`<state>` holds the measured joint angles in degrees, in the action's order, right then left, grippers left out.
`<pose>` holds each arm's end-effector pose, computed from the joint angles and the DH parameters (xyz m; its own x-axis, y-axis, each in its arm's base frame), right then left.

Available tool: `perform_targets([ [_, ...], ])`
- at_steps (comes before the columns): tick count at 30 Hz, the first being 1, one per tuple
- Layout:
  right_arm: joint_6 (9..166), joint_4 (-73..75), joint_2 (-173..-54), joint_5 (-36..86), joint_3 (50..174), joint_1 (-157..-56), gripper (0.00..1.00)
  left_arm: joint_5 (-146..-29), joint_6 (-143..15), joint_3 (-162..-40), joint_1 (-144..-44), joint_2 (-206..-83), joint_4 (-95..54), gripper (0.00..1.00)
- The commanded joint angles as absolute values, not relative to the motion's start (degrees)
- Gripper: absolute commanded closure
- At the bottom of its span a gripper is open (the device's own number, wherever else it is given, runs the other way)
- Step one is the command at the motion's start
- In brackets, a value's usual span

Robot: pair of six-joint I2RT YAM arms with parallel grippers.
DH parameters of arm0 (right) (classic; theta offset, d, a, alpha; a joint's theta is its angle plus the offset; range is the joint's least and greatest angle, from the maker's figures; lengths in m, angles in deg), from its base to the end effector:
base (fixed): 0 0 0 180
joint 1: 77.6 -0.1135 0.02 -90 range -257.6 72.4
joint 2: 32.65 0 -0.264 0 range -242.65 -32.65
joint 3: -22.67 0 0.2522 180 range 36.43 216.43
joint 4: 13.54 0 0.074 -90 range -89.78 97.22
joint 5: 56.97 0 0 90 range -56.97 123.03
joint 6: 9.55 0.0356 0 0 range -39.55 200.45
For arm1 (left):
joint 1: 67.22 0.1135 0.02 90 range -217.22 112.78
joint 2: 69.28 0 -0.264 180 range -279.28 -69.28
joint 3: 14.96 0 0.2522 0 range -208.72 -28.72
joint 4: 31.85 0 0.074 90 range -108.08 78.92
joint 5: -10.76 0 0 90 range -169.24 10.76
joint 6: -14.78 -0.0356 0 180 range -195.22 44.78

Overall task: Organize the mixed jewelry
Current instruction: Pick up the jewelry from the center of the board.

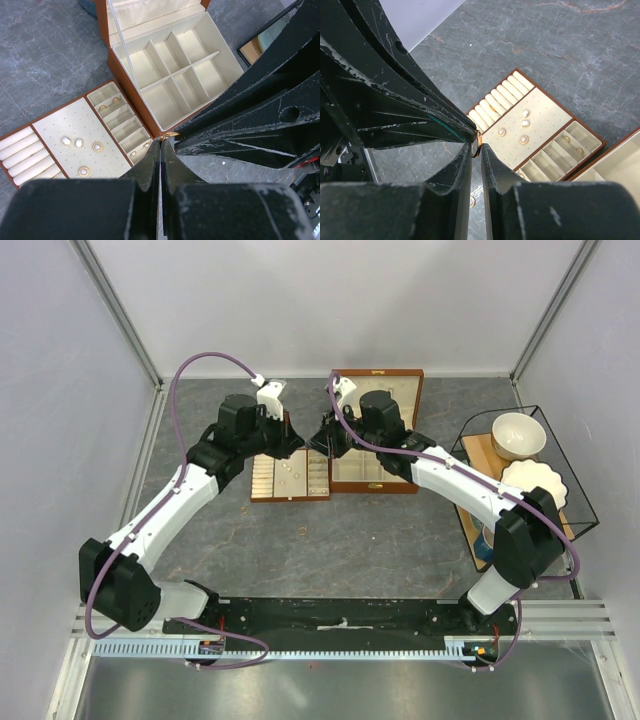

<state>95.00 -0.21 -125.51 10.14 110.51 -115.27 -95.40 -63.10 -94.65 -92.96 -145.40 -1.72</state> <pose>0.2969 0.2467 0.3215 -0.4561 -0.0597 -0.8879 -0.7652 0.5358 0.3570 0.2706 -0.1415 0.3371 -0.5285 0.0309 -0.8484 0.5425 0.7810 -0.3095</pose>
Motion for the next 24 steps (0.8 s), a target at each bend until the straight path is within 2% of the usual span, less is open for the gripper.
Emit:
perform_targets([
  [1, 94.87, -1.71, -126.52, 9.56, 113.25, -115.57, 0.79, -96.29, -60.98, -95.08, -92.8, -143.02, -5.43, 0.99],
  [13, 94.08, -1.28, -126.26, 9.83, 113.6, -115.57, 0.85, -96.82, -60.8, -94.11, -92.8, -142.84, -5.69, 0.98],
  [21, 93.81, -0.92, -125.73, 9.92, 113.42, -115.65, 1.0, -97.95, -60.98, -92.97, -92.27, -142.67, -6.31, 0.98],
  [24, 93.81, -0.66, -125.12, 10.09, 113.42, -115.57, 1.0, -101.2, -61.24, -92.79, -90.96, -142.32, -6.66, 0.82],
])
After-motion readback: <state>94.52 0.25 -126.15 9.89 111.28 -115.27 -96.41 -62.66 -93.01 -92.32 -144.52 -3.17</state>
